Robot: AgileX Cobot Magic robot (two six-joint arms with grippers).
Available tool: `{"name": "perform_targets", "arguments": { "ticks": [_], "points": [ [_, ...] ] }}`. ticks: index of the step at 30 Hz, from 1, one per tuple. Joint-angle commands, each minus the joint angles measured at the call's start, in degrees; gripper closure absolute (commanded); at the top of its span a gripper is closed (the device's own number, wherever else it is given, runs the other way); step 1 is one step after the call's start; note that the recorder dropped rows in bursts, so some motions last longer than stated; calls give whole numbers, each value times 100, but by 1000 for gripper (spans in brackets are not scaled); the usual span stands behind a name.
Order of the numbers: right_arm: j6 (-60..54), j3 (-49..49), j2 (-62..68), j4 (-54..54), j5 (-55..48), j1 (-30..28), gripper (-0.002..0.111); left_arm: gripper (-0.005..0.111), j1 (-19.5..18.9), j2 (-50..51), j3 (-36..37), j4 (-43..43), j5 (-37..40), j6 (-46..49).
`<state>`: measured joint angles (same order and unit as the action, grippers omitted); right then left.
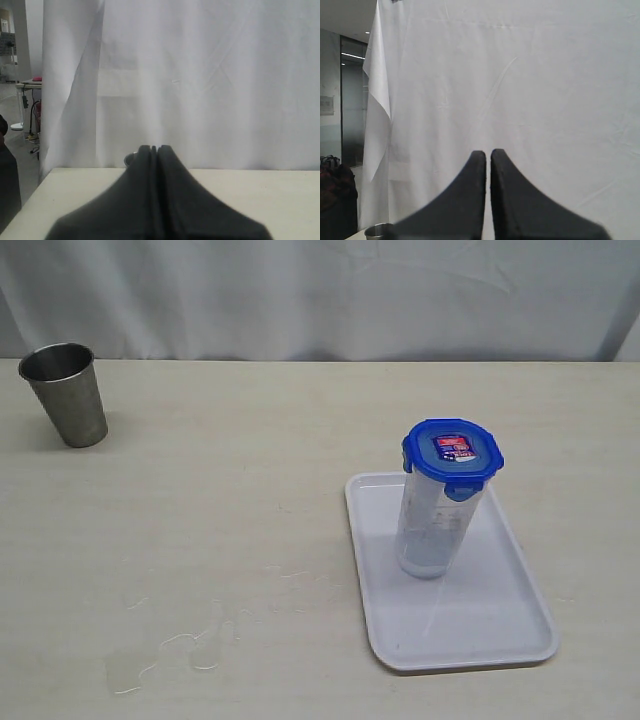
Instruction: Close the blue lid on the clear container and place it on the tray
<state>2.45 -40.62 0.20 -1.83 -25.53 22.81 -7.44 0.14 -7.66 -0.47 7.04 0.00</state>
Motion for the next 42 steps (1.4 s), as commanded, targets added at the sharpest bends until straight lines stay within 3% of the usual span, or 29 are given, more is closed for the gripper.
{"name": "perform_targets", "arguments": {
  "ticks": [1,11,26,42],
  "points": [
    [-23,31,-20,-4,-8,4,104,107,-18,-14,23,-67,136,33],
    [-23,31,-20,-4,-8,4,104,107,-18,-14,766,-30,-839,33],
    [-23,31,-20,-53,2,4,104,107,-18,-14,766,47,-426,110],
    [-23,31,-20,-34,2,4,104,107,-18,-14,766,47,992,361]
  ]
}}
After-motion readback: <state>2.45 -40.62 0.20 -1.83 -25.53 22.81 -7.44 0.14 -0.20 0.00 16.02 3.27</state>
